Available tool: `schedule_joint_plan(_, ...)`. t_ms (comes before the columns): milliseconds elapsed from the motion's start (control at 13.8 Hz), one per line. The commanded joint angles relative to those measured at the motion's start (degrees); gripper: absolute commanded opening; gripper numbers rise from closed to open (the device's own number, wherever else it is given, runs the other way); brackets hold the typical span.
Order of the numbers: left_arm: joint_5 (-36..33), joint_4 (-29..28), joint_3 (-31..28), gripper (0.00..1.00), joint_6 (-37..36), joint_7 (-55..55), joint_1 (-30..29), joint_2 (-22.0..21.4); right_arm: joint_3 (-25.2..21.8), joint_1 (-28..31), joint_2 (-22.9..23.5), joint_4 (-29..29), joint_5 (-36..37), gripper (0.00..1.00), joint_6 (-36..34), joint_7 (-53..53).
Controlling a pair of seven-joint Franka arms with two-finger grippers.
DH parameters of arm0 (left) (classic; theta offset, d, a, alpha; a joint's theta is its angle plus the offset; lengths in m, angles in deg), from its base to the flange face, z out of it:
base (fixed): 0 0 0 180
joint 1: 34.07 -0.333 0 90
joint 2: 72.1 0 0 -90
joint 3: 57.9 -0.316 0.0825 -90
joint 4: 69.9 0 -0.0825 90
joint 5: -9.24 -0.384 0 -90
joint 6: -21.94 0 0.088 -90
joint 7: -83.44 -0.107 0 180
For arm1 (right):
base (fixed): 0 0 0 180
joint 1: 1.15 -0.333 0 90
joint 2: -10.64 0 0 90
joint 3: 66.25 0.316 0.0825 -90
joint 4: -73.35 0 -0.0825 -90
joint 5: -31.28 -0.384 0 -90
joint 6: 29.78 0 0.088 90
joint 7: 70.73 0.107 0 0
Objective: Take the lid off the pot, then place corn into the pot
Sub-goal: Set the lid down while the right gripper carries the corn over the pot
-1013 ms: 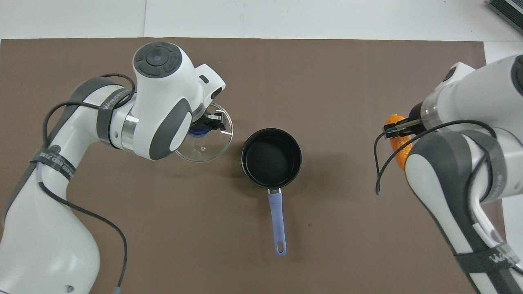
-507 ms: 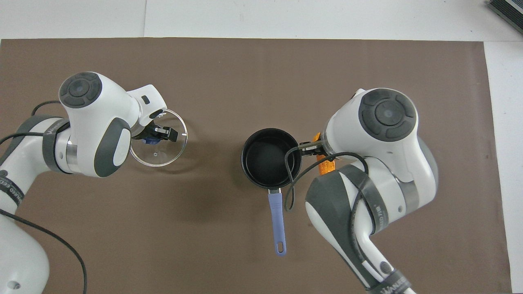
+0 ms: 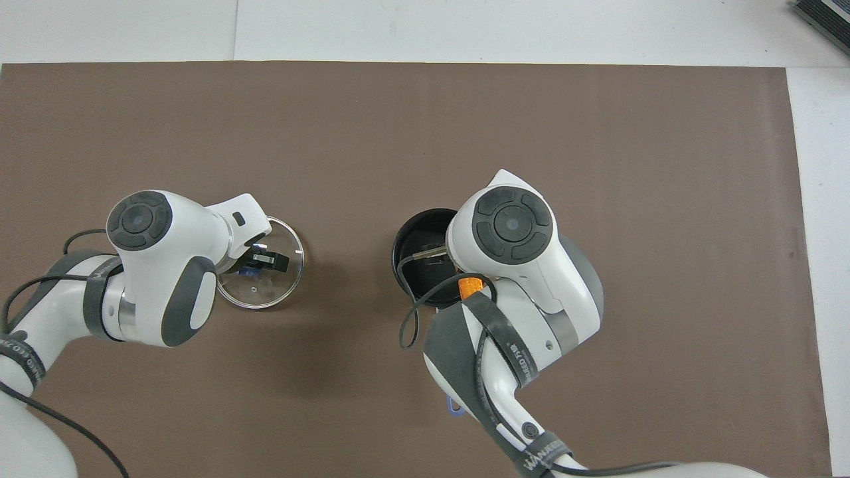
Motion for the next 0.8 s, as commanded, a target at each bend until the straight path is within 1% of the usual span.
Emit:
schedule_joint_plan(0, -0.1, -2.5, 0.0, 0.0, 1.7, -0.6, 0.1, -2.0, -0.1, -1.9, 4.7, -4.8, -0.7, 0.0, 1.2, 0.9)
schedule_joint_plan(72, -0.1, -2.4, 0.0, 0.12, 1.7, -0.7, 0.1, -2.0, -0.1, -2.6, 6.1, -5.2, -0.7, 0.0, 1.9, 1.6)
schedule_joint_plan(145, -0.1, -2.2, -0.1, 0.85, 1.7, -0.6, 0.0, -1.9, -0.1, -2.7, 7.0, -5.2, -0.1, 0.0, 3.7, 2.1)
schedule_joint_plan(217, -0.1, -1.7, -0.1, 1.0, 1.6, -0.4, -0.1, -1.7, -0.1, -3.0, 7.7, -5.0, 0.1, 0.0, 4.8, 2.1)
schedule_joint_plan(507, 0.0, 1.3, -0.1, 1.0, 0.9, 0.0, -0.2, -1.3, -0.1, -2.6, 8.3, -4.0, 0.3, 0.0, 5.3, 1.4)
schedule_joint_plan(724, 0.0, 5.2, -0.1, 1.0, -3.2, 0.1, -0.6, -1.3, -0.1, -2.5, 9.6, -3.9, 0.3, 0.0, 6.7, 1.4)
